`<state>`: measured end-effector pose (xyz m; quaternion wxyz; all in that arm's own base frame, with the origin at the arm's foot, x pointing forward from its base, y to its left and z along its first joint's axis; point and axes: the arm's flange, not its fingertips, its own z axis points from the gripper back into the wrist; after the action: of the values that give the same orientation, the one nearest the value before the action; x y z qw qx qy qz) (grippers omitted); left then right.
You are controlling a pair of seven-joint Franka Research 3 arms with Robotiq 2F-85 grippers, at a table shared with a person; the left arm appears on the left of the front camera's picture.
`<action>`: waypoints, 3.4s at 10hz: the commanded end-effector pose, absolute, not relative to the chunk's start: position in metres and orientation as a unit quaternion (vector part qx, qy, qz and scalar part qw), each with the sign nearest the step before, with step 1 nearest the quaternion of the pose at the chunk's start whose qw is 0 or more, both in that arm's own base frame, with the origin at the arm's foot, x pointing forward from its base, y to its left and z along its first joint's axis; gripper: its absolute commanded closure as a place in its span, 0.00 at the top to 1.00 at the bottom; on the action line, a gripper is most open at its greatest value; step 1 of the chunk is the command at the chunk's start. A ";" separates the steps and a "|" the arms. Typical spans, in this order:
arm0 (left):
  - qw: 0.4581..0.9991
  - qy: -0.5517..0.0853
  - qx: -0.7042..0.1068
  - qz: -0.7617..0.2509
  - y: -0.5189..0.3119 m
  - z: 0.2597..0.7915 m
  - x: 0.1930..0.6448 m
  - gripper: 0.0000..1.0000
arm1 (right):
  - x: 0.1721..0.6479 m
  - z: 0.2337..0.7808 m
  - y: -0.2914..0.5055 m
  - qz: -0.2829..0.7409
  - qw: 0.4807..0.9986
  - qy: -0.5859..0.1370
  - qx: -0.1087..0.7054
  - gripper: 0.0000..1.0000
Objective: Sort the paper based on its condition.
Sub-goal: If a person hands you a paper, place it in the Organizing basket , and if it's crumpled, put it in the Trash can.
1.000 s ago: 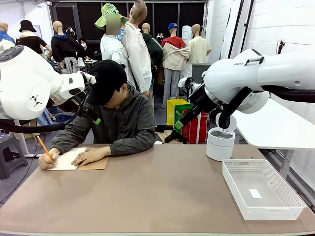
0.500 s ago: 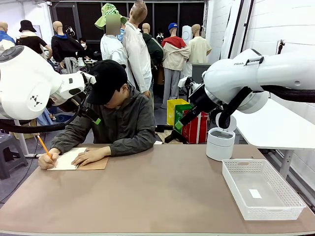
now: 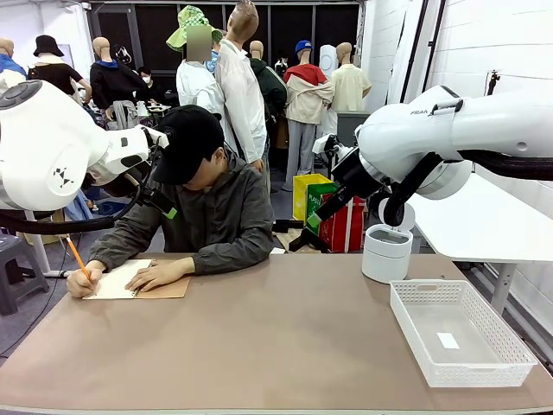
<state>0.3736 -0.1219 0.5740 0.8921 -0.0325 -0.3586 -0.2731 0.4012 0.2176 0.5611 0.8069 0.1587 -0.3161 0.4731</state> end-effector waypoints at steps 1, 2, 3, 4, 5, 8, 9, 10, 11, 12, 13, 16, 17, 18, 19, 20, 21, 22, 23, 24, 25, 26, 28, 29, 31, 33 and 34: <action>0.891 -0.359 -0.033 -0.274 -0.121 0.575 0.374 1.00 | 0.401 0.561 0.218 0.470 0.809 -0.316 0.158 1.00; 0.891 -0.359 -0.033 -0.274 -0.121 0.575 0.374 1.00 | 0.401 0.561 0.218 0.470 0.809 -0.316 0.158 1.00; 0.891 -0.359 -0.033 -0.274 -0.121 0.575 0.374 1.00 | 0.401 0.561 0.218 0.470 0.809 -0.316 0.158 1.00; 0.891 -0.359 -0.033 -0.274 -0.121 0.575 0.374 1.00 | 0.401 0.561 0.218 0.470 0.809 -0.316 0.158 1.00; 0.891 -0.359 -0.033 -0.274 -0.121 0.575 0.374 1.00 | 0.401 0.561 0.218 0.470 0.809 -0.316 0.158 1.00; 0.891 -0.359 -0.033 -0.274 -0.121 0.575 0.374 1.00 | 0.401 0.561 0.218 0.470 0.809 -0.316 0.158 1.00; 0.891 -0.359 -0.033 -0.274 -0.121 0.575 0.374 1.00 | 0.401 0.561 0.218 0.470 0.809 -0.316 0.158 1.00; 0.891 -0.359 -0.033 -0.274 -0.121 0.575 0.374 1.00 | 0.401 0.561 0.218 0.470 0.809 -0.316 0.158 1.00; 0.891 -0.359 -0.033 -0.274 -0.121 0.575 0.374 1.00 | 0.401 0.561 0.218 0.470 0.809 -0.316 0.158 1.00; 0.891 -0.359 -0.033 -0.274 -0.121 0.575 0.374 1.00 | 0.401 0.561 0.218 0.470 0.809 -0.316 0.158 1.00; 0.891 -0.359 -0.033 -0.274 -0.121 0.575 0.374 1.00 | 0.401 0.561 0.218 0.470 0.809 -0.316 0.158 1.00; 0.891 -0.359 -0.033 -0.274 -0.121 0.575 0.374 1.00 | 0.401 0.561 0.218 0.470 0.809 -0.316 0.158 1.00; 0.891 -0.359 -0.033 -0.274 -0.121 0.575 0.374 1.00 | 0.401 0.561 0.218 0.470 0.809 -0.316 0.158 1.00; 0.891 -0.359 -0.033 -0.274 -0.121 0.575 0.374 1.00 | 0.401 0.561 0.218 0.470 0.809 -0.316 0.158 1.00; 0.891 -0.359 -0.033 -0.274 -0.121 0.575 0.374 1.00 | 0.401 0.561 0.218 0.470 0.809 -0.316 0.158 1.00; 0.891 -0.359 -0.033 -0.274 -0.121 0.575 0.374 1.00 | 0.401 0.561 0.218 0.470 0.809 -0.316 0.158 1.00; 0.891 -0.359 -0.033 -0.274 -0.121 0.575 0.374 1.00 | 0.401 0.561 0.218 0.470 0.809 -0.316 0.158 1.00; 0.891 -0.359 -0.033 -0.274 -0.121 0.575 0.374 1.00 | 0.401 0.561 0.218 0.470 0.809 -0.316 0.158 1.00; 0.891 -0.359 -0.033 -0.274 -0.121 0.575 0.374 1.00 | 0.401 0.561 0.218 0.470 0.809 -0.316 0.158 1.00; 0.891 -0.359 -0.033 -0.274 -0.121 0.575 0.374 1.00 | 0.401 0.561 0.218 0.470 0.809 -0.316 0.158 1.00; 0.891 -0.359 -0.033 -0.274 -0.121 0.575 0.374 1.00 | 0.401 0.561 0.218 0.470 0.809 -0.316 0.158 1.00; 0.891 -0.359 -0.033 -0.274 -0.121 0.575 0.374 1.00 | 0.401 0.561 0.218 0.470 0.809 -0.316 0.158 1.00; 0.891 -0.359 -0.033 -0.274 -0.121 0.575 0.374 1.00 | 0.401 0.561 0.218 0.470 0.809 -0.316 0.158 1.00; 0.891 -0.359 -0.033 -0.274 -0.121 0.575 0.374 1.00 | 0.401 0.561 0.218 0.470 0.809 -0.316 0.158 1.00; 0.891 -0.359 -0.033 -0.274 -0.121 0.575 0.374 1.00 | 0.401 0.561 0.218 0.470 0.809 -0.316 0.158 1.00; 0.891 -0.359 -0.033 -0.274 -0.121 0.575 0.374 1.00 | 0.401 0.561 0.218 0.470 0.809 -0.316 0.158 1.00; 0.891 -0.359 -0.033 -0.274 -0.121 0.575 0.374 1.00 | 0.401 0.561 0.218 0.470 0.809 -0.316 0.158 1.00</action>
<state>0.3736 -0.1219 0.5740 0.8921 -0.0325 -0.3586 -0.2731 0.4012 0.2176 0.5611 0.8069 0.1587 -0.3161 0.4731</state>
